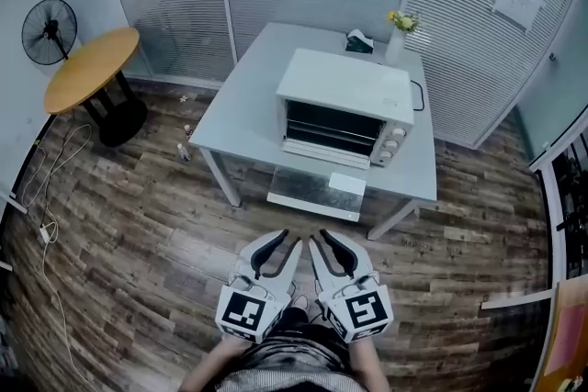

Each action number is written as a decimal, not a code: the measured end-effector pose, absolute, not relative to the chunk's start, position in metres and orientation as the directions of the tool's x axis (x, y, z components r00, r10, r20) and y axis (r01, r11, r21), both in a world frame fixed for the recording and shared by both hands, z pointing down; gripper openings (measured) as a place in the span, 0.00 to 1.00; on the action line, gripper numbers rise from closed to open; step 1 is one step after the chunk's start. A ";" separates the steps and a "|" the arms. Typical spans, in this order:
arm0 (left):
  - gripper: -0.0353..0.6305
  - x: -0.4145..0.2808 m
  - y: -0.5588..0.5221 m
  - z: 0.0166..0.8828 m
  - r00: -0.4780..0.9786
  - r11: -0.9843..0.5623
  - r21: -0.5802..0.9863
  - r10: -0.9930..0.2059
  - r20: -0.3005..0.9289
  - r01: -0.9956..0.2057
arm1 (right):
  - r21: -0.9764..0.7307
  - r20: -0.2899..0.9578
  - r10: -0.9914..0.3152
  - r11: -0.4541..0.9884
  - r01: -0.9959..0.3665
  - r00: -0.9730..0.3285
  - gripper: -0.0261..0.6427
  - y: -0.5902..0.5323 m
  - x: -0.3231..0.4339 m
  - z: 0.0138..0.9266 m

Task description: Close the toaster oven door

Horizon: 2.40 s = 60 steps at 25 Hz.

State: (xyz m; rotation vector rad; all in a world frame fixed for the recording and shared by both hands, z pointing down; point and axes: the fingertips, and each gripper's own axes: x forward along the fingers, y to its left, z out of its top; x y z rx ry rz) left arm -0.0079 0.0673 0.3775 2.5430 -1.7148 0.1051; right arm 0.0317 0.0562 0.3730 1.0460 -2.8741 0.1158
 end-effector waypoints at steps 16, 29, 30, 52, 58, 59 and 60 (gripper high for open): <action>0.19 0.020 0.021 0.381 0.336 -0.330 0.072 -0.936 0.105 -0.941 | -0.060 0.097 -0.614 0.782 -0.621 -0.783 0.15 0.006 0.059 0.377; 0.19 0.016 -0.001 0.386 0.395 -0.392 0.047 -0.910 0.127 -0.919 | -0.068 0.114 -0.665 0.736 -0.674 -0.738 0.15 -0.012 0.062 0.386; 0.19 0.016 -0.004 0.387 0.405 -0.403 0.045 -0.906 0.124 -0.914 | -0.065 0.115 -0.669 0.732 -0.678 -0.734 0.15 -0.015 0.060 0.386; 0.19 -0.025 -0.107 0.395 0.557 -0.548 0.098 -0.824 0.108 -0.830 | -0.038 0.141 -0.768 0.627 -0.778 -0.625 0.15 -0.109 0.011 0.392; 0.19 -0.036 -0.128 0.403 0.605 -0.602 0.065 -0.789 0.102 -0.796 | -0.034 0.143 -0.805 0.578 -0.815 -0.576 0.15 -0.127 0.004 0.398; 0.19 -0.037 -0.130 0.404 0.611 -0.607 0.074 -0.785 0.103 -0.791 | -0.035 0.142 -0.811 0.569 -0.822 -0.568 0.15 -0.128 0.004 0.400; 0.19 -0.037 -0.131 0.405 0.618 -0.613 0.078 -0.779 0.105 -0.786 | -0.035 0.143 -0.816 0.561 -0.827 -0.559 0.15 -0.129 0.003 0.401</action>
